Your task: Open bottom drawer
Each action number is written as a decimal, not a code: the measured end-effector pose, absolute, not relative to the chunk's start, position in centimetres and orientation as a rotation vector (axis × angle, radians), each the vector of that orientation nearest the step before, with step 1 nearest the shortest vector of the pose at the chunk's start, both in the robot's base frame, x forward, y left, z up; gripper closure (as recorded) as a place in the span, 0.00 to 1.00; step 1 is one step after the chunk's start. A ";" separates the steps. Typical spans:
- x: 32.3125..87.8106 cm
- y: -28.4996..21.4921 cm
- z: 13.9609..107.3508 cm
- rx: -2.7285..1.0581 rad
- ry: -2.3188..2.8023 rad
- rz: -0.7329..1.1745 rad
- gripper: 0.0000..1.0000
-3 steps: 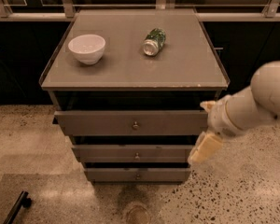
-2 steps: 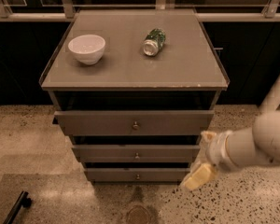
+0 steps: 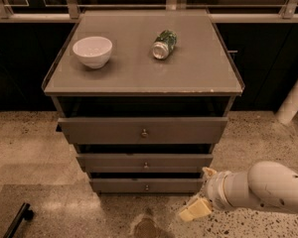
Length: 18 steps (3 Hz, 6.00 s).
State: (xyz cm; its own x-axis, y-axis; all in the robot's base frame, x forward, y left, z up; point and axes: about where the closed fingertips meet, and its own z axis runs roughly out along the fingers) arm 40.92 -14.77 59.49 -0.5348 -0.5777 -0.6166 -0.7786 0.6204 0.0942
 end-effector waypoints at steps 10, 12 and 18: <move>43.1 -10.9 36.9 -0.842 2.037 1.013 0.00; 40.8 -10.5 26.6 -0.657 2.187 0.978 0.00; 46.6 -9.8 22.6 -0.519 2.106 0.931 0.41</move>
Offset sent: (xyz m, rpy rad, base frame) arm -0.0104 -0.0153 -0.0374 0.0092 -0.0098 -0.1750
